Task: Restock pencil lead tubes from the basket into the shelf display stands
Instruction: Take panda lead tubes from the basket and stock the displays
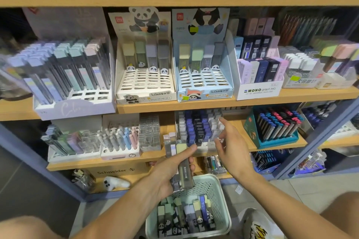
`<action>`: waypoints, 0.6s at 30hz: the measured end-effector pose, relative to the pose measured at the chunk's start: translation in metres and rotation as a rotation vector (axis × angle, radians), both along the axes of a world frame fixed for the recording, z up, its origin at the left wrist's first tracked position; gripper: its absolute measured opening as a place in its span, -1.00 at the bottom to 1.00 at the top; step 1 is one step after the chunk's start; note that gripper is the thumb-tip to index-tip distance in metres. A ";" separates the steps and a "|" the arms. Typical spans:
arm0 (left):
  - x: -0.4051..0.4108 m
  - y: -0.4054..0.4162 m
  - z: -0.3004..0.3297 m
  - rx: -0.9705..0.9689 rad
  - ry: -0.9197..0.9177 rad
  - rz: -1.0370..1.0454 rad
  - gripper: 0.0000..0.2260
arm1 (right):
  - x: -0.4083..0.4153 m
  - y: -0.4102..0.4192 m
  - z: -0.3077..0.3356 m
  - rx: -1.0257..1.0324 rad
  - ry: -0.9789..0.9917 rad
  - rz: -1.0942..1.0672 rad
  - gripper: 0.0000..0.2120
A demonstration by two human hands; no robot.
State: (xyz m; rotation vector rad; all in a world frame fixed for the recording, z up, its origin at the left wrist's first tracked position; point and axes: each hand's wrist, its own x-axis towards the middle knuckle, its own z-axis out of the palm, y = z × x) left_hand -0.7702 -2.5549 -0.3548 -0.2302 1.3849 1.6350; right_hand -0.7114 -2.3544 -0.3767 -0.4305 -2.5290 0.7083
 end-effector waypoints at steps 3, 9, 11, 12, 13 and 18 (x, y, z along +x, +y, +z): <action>-0.003 -0.003 -0.002 0.003 -0.013 0.042 -0.51 | 0.018 -0.038 0.028 -0.400 -0.035 0.124 -0.73; 0.002 -0.004 -0.001 -0.057 0.058 0.049 -0.38 | 0.030 -0.075 0.042 -0.759 -0.156 0.214 -0.46; 0.003 -0.005 0.000 -0.040 0.056 0.041 -0.37 | 0.028 -0.080 0.038 -0.746 -0.162 0.195 -0.48; 0.002 -0.006 0.000 -0.033 0.057 0.042 -0.34 | 0.027 -0.081 0.037 -0.756 -0.165 0.184 -0.52; 0.002 -0.006 0.001 -0.023 0.055 0.040 -0.34 | 0.027 -0.081 0.037 -0.776 -0.168 0.169 -0.58; 0.003 -0.008 0.003 0.020 0.019 0.040 -0.38 | 0.028 -0.078 0.041 -0.972 -0.167 0.099 -0.66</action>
